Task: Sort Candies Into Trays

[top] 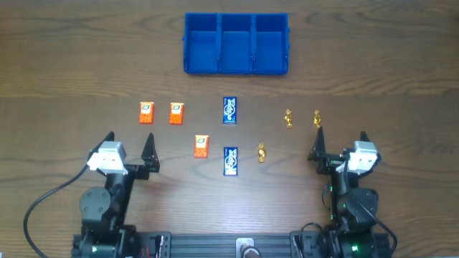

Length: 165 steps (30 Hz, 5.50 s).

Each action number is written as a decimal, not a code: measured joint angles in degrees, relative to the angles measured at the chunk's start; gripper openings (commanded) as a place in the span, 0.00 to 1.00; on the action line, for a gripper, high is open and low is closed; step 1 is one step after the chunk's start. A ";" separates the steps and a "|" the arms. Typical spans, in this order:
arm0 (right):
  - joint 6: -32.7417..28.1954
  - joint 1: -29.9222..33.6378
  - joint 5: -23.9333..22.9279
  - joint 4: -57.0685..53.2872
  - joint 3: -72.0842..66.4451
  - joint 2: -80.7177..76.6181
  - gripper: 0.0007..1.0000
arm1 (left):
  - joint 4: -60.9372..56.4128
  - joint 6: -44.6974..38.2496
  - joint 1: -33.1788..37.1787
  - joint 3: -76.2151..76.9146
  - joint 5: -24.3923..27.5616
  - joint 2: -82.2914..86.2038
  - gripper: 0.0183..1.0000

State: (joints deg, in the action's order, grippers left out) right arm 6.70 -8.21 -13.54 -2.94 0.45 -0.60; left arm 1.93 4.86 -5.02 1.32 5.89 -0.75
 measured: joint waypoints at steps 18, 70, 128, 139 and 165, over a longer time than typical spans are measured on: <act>0.00 0.00 0.00 0.00 0.00 0.00 1.00 | 0.00 0.00 0.00 0.00 -0.02 0.00 1.00; -0.02 0.00 -0.26 -0.02 0.00 0.04 1.00 | 14.27 1.09 1.92 20.68 -0.13 -20.70 1.00; 0.00 0.00 -0.26 -0.02 0.00 0.02 1.00 | 20.79 -10.56 3.76 56.68 -1.51 -103.41 0.42; 0.00 0.00 -0.26 -0.04 0.00 0.02 1.00 | 20.83 -8.39 3.78 56.98 -0.85 -103.41 0.29; 0.00 0.00 -0.26 -0.02 0.00 0.02 1.00 | 46.75 6.38 -15.41 124.85 -9.27 -121.33 0.27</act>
State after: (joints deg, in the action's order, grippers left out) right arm 6.70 -8.21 -13.80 -2.96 0.45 -0.58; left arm 48.69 11.25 -20.43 126.17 -3.38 -122.08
